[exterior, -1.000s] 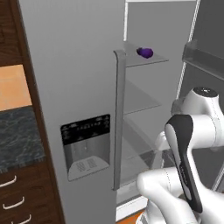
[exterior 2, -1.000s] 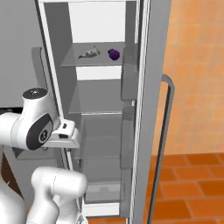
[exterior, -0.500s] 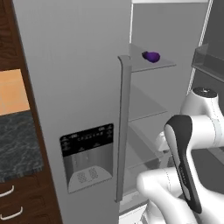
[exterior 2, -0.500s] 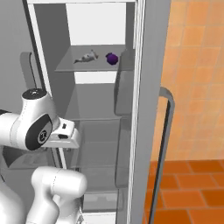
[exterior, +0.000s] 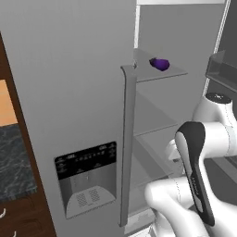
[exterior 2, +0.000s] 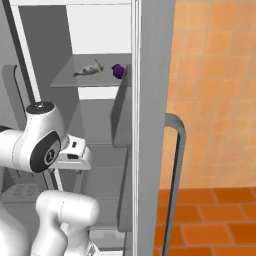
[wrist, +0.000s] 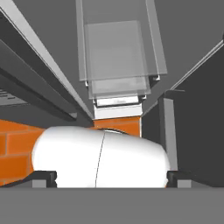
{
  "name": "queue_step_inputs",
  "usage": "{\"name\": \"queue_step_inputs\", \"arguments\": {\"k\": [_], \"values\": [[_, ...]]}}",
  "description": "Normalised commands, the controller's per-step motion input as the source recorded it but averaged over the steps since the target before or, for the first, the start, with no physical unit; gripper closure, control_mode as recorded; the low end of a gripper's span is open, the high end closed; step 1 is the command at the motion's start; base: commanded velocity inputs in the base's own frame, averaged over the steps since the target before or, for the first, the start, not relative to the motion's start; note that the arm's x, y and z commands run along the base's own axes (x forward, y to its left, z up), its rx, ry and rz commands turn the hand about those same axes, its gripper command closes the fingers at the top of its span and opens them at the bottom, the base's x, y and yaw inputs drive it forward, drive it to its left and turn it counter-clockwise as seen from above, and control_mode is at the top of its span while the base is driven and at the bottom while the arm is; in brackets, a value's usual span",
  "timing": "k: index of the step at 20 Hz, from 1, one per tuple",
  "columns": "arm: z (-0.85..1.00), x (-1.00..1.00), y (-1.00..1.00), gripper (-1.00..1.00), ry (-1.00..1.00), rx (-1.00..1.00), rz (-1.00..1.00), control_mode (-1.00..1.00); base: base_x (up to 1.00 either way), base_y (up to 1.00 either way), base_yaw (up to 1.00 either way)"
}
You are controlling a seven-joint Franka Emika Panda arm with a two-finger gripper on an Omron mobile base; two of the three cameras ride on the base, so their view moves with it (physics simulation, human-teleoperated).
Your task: Place one eggplant and one fish in each tupperware on the nearby counter, to pack two identical lunches.
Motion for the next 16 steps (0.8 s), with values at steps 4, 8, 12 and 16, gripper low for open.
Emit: {"name": "queue_step_inputs", "arguments": {"k": [4, 8, 12, 16], "values": [[0.0, 0.0, 0.0, -1.0, 0.0, 0.0, 0.0, 1.0, 0.27, -0.17, 0.0], [0.0, 0.0, 0.0, -1.0, 0.0, 0.0, 0.0, 1.0, 0.0, 0.0, 0.0], [0.0, 0.0, 0.0, -1.0, 0.0, 0.0, 0.0, 1.0, 0.0, 0.0, 0.0], [0.12, 0.0, 0.0, -1.0, -0.13, 0.0, 0.02, -1.0, 0.0, 0.0, 0.0]]}}
